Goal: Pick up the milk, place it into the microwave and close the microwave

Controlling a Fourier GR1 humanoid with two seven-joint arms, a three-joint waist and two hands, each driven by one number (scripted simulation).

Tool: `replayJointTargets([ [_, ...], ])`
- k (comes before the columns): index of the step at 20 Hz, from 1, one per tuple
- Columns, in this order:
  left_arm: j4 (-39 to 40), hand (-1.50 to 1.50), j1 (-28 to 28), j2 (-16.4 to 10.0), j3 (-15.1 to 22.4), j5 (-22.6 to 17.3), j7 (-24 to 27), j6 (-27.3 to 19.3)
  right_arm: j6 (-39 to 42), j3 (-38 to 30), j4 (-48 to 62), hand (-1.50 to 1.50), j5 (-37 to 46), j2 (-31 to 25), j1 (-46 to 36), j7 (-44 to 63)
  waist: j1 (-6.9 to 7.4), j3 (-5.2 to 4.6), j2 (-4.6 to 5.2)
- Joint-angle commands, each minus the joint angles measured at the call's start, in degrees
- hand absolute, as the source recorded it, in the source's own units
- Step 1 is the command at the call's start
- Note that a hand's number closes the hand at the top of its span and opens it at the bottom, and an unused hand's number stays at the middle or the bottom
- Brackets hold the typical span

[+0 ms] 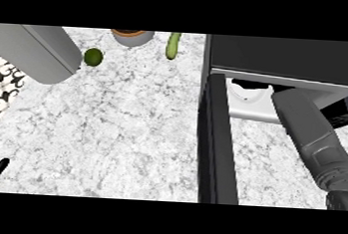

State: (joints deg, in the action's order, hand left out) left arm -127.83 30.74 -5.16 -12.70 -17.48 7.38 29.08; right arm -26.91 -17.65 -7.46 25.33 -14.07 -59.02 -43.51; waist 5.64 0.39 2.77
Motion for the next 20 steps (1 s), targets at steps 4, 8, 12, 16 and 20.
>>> replayJointTargets([
  [4,0.7,-1.5,-2.8,1.7,5.1,3.2,-1.7,-0.3,11.9,-4.0,-0.2,-1.5,-4.8,0.7,2.2,-5.8,-2.54,-0.17,-1.16],
  [8,-2.0,-1.5,-0.5,3.5,9.3,5.5,-2.0,0.8,17.0,-6.2,0.2,-1.5,-7.4,-0.1,4.7,-7.5,-2.43,-0.18,-1.41],
  [12,-2.0,1.5,-1.4,5.1,14.0,7.1,-3.8,0.2,23.5,-8.4,0.9,-1.5,-10.1,-0.3,8.6,-9.0,-3.26,-0.19,-1.73],
  [16,-5.6,1.5,-3.6,5.1,17.6,7.9,-11.2,-2.7,31.6,-7.7,0.2,-1.5,-10.8,1.5,9.2,-8.4,-4.92,-0.28,-2.5],
  [20,0.4,1.5,-7.1,5.1,21.2,10.8,-9.2,-5.9,34.1,-6.9,-0.8,-1.5,-11.0,3.1,16.9,-14.1,-5.67,-0.34,-2.61],
])
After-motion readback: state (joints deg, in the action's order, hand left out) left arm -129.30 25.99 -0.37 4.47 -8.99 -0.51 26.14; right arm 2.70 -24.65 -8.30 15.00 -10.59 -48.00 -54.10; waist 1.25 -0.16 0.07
